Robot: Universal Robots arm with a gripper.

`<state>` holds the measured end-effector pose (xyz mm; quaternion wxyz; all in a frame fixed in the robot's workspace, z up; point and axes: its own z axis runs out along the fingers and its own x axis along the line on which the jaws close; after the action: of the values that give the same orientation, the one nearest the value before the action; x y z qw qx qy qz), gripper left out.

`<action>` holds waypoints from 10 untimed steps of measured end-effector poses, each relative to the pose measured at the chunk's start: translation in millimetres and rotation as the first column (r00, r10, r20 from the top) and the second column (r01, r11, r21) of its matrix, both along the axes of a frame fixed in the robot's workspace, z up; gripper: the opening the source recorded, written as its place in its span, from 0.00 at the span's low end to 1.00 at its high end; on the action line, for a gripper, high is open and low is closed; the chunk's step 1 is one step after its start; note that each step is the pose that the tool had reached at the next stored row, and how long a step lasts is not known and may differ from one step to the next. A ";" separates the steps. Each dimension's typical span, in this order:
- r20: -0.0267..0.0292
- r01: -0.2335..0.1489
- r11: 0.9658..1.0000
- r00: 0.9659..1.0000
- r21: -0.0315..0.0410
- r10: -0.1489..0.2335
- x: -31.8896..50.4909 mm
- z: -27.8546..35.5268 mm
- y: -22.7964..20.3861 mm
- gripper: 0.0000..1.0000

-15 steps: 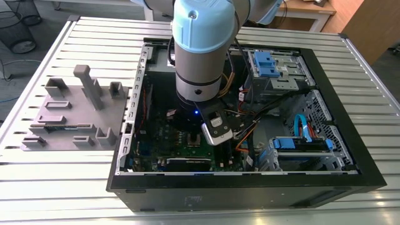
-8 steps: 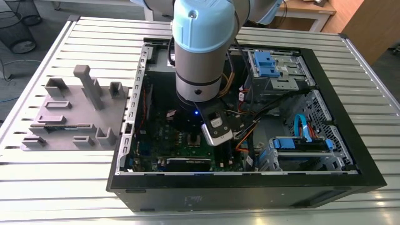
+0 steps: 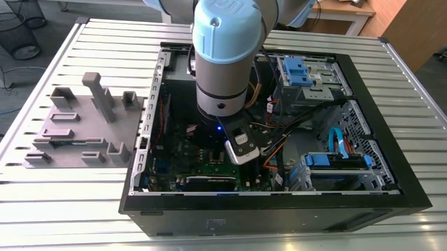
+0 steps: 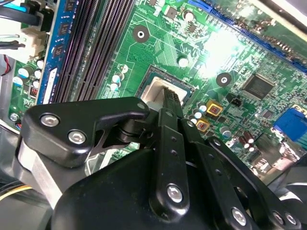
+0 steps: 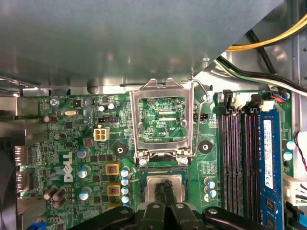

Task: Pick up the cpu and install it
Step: 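Place the cpu into insertion slot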

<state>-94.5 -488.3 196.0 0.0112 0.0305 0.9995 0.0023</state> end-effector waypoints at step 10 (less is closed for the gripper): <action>0.000 0.000 1.000 1.000 0.000 0.000 0.0 -2.5 -0.1 0.11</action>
<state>-94.5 -488.3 193.5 0.0112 0.0305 0.9995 0.0022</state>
